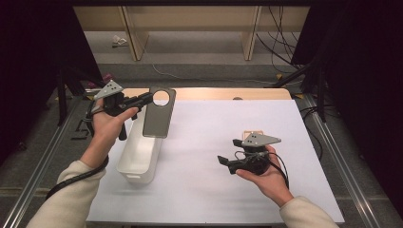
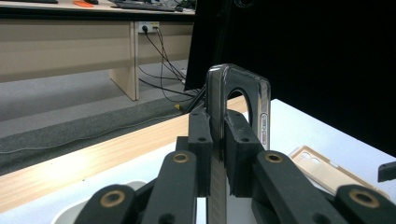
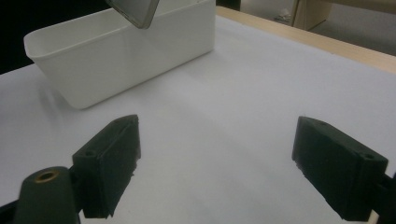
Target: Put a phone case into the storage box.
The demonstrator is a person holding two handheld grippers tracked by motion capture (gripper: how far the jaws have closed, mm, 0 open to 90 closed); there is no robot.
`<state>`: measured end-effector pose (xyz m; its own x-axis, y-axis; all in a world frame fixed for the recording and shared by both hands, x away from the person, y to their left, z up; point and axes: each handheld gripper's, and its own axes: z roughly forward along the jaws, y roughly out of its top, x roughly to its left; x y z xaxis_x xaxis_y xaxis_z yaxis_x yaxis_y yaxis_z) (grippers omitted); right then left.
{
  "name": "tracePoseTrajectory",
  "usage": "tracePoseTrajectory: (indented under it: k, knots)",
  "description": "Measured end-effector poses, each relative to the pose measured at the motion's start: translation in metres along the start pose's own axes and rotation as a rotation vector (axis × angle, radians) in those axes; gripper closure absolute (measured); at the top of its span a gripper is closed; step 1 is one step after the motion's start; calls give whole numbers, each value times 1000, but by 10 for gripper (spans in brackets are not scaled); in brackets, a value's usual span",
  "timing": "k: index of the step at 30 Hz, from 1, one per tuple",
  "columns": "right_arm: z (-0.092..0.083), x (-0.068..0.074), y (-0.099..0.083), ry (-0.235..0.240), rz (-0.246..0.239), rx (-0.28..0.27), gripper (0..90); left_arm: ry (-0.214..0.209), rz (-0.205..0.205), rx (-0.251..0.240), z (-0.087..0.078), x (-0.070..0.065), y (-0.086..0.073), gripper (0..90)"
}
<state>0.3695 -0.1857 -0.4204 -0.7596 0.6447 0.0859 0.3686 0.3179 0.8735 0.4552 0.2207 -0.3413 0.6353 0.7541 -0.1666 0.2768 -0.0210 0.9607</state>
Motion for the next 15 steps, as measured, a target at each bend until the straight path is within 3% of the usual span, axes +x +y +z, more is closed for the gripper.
tracePoseTrajectory:
  k: [15]
  knots:
    - [0,-1,0,1,4,2,161,40,-9,14,4,21,4,818]
